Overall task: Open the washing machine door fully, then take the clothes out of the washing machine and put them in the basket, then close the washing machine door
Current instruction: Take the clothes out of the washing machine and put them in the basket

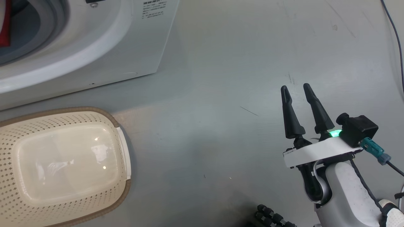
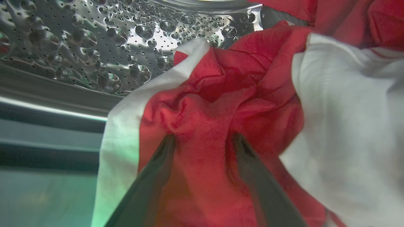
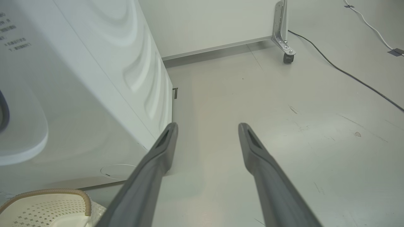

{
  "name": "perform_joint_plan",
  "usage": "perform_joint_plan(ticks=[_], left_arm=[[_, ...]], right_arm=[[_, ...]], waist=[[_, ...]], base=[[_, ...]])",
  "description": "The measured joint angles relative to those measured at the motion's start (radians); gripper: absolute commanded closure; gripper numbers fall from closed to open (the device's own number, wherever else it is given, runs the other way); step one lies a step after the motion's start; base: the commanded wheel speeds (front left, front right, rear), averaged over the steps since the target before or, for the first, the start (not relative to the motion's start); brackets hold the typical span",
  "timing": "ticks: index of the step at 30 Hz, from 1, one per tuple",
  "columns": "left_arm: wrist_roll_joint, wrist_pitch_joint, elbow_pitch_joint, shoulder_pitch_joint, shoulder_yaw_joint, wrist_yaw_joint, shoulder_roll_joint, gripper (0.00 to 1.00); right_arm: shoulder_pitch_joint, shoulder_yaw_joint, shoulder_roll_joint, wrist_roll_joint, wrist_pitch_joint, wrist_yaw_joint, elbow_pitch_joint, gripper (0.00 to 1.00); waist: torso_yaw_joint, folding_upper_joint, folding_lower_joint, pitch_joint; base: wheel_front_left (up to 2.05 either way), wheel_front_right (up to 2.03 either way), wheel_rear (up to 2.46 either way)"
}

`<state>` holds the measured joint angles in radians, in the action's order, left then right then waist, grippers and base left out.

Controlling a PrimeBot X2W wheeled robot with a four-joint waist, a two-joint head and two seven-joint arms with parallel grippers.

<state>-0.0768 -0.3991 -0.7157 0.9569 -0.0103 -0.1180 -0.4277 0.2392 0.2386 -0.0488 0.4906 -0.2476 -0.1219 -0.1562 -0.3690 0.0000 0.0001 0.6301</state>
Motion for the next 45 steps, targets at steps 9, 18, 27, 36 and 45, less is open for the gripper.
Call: perform_joint_plan(ticks=[9,18,27,36,45], left_arm=[[0.006,0.007,-0.04,0.031,-0.032,0.0,0.019,1.0],[0.002,0.096,-0.07,0.032,-0.038,0.0,0.072,1.0],[-0.063,0.272,-0.075,0.014,-0.052,0.01,0.138,1.0],[-0.118,0.417,-0.111,-0.063,-0.063,0.064,0.207,1.0],[-0.153,0.546,-0.12,-0.141,-0.075,0.115,0.253,1.0]], right_arm=[[0.012,-0.004,0.001,-0.002,0.0,0.0,-0.001,0.0],[0.019,-0.017,0.001,-0.01,0.0,0.0,-0.008,0.0],[0.02,-0.039,0.002,-0.027,0.0,0.0,-0.021,0.0],[0.011,-0.06,-0.007,-0.049,0.0,0.0,-0.041,0.0],[-0.034,-0.065,-0.015,-0.062,0.0,0.0,-0.058,0.0]], waist=[[0.004,0.0,0.0,0.004],[0.02,0.0,0.0,-0.022],[0.041,0.0,0.0,-0.082],[0.078,0.0,0.0,-0.167],[0.118,0.0,-0.0001,-0.257]], base=[[0.0,0.0,0.0],[0.0,0.0,0.0],[0.0,0.0,0.0],[0.0,0.0,0.0],[0.0,0.0,0.0]])
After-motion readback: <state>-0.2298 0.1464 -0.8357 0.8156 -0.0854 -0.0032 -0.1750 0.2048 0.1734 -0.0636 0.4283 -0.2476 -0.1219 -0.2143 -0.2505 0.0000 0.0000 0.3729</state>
